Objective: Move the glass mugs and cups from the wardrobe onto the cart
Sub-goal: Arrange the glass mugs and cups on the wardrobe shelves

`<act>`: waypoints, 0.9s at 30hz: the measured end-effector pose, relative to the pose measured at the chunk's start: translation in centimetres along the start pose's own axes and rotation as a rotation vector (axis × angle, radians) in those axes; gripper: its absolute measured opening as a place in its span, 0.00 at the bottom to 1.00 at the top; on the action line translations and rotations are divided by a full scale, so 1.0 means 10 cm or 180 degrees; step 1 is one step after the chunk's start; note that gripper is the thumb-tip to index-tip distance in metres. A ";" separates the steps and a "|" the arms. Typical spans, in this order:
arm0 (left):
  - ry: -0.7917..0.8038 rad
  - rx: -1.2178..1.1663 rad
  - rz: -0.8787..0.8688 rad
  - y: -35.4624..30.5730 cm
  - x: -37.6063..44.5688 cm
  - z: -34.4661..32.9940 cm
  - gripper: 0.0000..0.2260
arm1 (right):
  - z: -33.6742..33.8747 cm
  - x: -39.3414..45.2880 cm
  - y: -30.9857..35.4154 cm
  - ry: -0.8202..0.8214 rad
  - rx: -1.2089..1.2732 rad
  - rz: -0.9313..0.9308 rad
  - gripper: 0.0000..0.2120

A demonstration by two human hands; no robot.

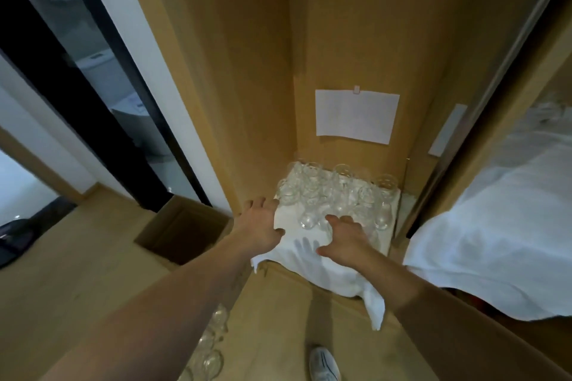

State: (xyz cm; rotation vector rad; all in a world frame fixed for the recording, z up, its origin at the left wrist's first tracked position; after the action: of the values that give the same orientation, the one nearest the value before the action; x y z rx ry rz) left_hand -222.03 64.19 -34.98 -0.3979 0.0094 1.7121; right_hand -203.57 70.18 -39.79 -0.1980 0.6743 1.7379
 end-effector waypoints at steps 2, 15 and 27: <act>0.0061 -0.0050 0.0035 0.08 0.23 -0.02 0.32 | -0.01 0.23 -0.01 0.0051 0.0070 -0.0048 0.41; 0.0385 -0.0220 0.0022 0.40 1.50 -0.36 0.33 | -0.03 1.33 -0.13 0.0214 0.0351 -0.0466 0.37; 0.0611 -0.0976 -0.0081 0.82 2.71 -1.22 0.36 | -0.69 2.30 -0.25 0.0446 0.0442 -0.1277 0.36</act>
State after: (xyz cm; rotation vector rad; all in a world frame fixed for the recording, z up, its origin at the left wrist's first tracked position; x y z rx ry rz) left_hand -230.18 85.74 -55.42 -0.7859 -0.1193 1.6476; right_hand -209.28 86.08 -57.07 -0.3367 0.7946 1.2971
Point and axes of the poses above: each hand's wrist, its own x-axis towards the middle knuckle, its own z-axis out of the back of the hand, y = z × x, the point moved 9 cm from there along x, towards the middle knuckle, and after that the axes turned 9 degrees about -z, right-handed, at the moved point
